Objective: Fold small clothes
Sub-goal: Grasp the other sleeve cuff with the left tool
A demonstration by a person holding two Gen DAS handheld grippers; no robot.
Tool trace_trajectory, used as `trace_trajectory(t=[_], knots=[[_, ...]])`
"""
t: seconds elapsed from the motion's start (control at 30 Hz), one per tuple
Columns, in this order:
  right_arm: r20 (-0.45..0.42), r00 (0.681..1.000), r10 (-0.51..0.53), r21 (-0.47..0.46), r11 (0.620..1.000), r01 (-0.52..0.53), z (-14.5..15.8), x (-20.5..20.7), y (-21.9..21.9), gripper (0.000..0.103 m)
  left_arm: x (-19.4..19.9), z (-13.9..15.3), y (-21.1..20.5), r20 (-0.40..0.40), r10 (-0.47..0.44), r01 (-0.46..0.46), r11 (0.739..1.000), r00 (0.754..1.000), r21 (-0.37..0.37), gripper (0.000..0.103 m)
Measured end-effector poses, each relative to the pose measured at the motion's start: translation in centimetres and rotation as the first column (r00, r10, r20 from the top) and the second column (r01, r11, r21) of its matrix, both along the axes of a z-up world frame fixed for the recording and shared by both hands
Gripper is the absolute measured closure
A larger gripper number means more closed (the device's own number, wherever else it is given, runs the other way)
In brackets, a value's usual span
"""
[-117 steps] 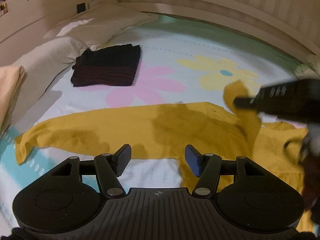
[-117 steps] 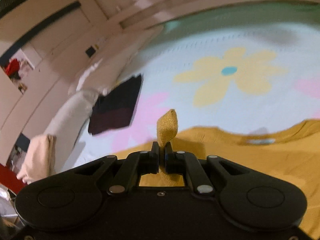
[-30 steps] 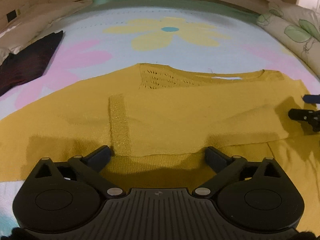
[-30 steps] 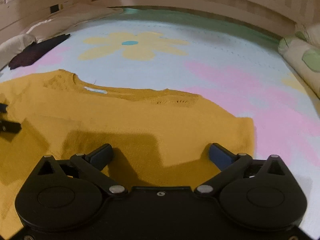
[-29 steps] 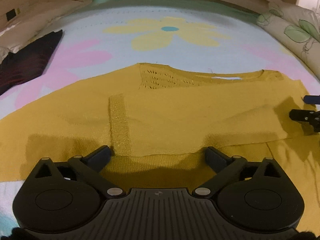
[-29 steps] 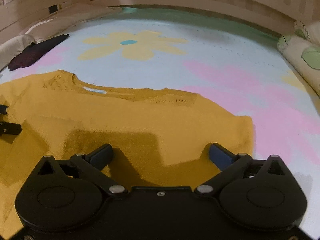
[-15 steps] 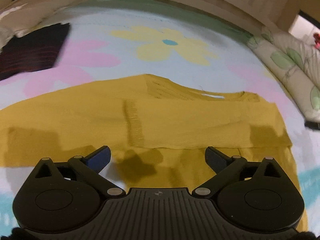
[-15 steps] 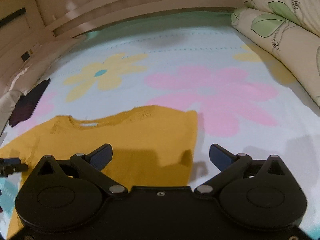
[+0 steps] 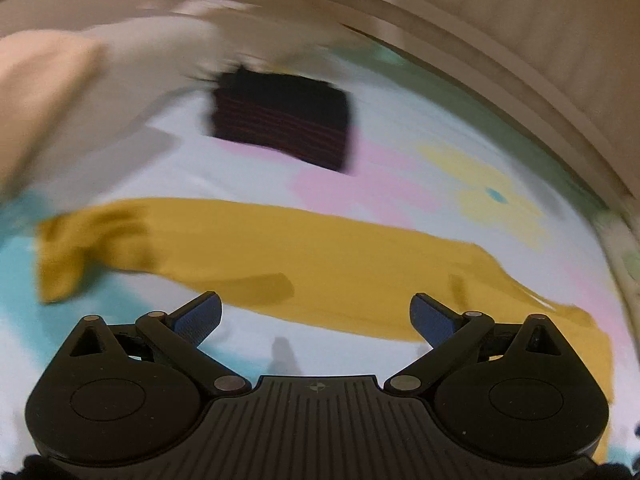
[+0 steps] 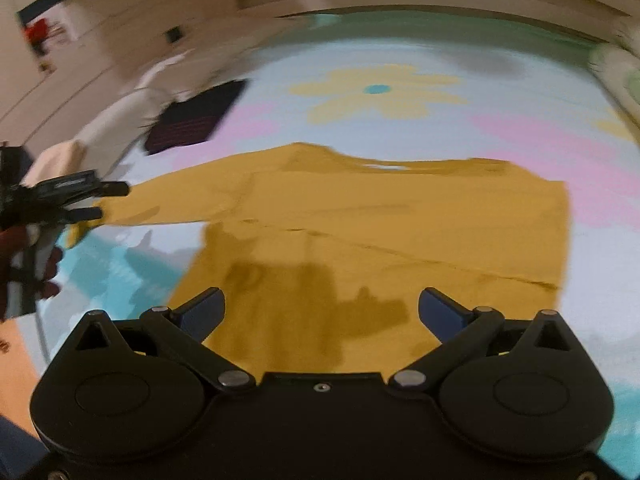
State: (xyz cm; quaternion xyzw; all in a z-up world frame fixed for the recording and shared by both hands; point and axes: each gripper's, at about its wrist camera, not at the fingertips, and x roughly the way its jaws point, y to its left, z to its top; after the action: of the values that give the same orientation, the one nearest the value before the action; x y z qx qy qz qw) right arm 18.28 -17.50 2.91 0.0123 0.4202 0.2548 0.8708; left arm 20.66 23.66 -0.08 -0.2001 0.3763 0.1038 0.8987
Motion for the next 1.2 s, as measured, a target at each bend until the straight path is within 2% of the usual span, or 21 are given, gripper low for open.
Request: trace_trajectory(t=[0.13, 0.23, 0.33, 0.43, 0.63, 0.83, 1.0, 1.07, 1.2], knots=[[0.003, 0.999, 0.054, -0.015, 0.998, -0.054, -0.5, 0.2, 2.6, 0.0, -1.6, -0.6, 5.4, 0.006, 0.137, -0.136, 0.989, 0.991, -0.051, 0.001], [-0.003, 0.998, 0.07, -0.009, 0.998, -0.07, -0.6, 0.3, 3.9, 0.0, -2.8, -1.5, 9.2, 0.014, 0.223, -0.219, 0.967, 0.975, -0.13, 0.001], [-0.012, 0.997, 0.072, 0.022, 0.997, -0.072, -0.5, 0.2, 5.0, 0.0, -3.2, -2.5, 11.4, 0.016, 0.266, -0.258, 0.945, 0.964, -0.202, 0.001], [-0.018, 0.997, 0.074, 0.042, 0.996, -0.073, -0.4, 0.5, 5.7, 0.0, -2.9, -3.3, 12.5, 0.021, 0.26, -0.248, 0.938, 0.965, -0.242, 0.001], [-0.02, 0.996, 0.084, 0.044, 0.996, -0.084, -0.4, 0.5, 6.4, 0.0, -2.2, -4.4, 13.5, 0.014, 0.288, -0.277, 0.932, 0.957, -0.233, 0.001], [-0.023, 0.995, 0.096, 0.046, 0.994, -0.095, -0.3, 0.3, 6.4, 0.0, -3.8, -4.9, 16.0, 0.023, 0.318, -0.3, 0.914, 0.948, -0.272, 0.001], [-0.044, 0.995, 0.094, 0.07, 0.993, -0.091, -0.4, 0.5, 6.3, 0.0, -4.8, -5.1, 17.6, 0.013, 0.342, -0.326, 0.906, 0.939, -0.269, 0.001], [-0.047, 0.994, 0.099, 0.078, 0.992, -0.095, -0.4, 0.5, 6.3, 0.0, -5.1, -5.4, 18.1, 0.023, 0.335, -0.314, 0.902, 0.942, -0.296, 0.001], [-0.044, 0.994, 0.104, 0.075, 0.992, -0.101, -0.4, 0.3, 6.4, 0.0, -4.3, -5.4, 18.2, 0.009, 0.294, -0.28, 0.921, 0.956, -0.269, 0.001]])
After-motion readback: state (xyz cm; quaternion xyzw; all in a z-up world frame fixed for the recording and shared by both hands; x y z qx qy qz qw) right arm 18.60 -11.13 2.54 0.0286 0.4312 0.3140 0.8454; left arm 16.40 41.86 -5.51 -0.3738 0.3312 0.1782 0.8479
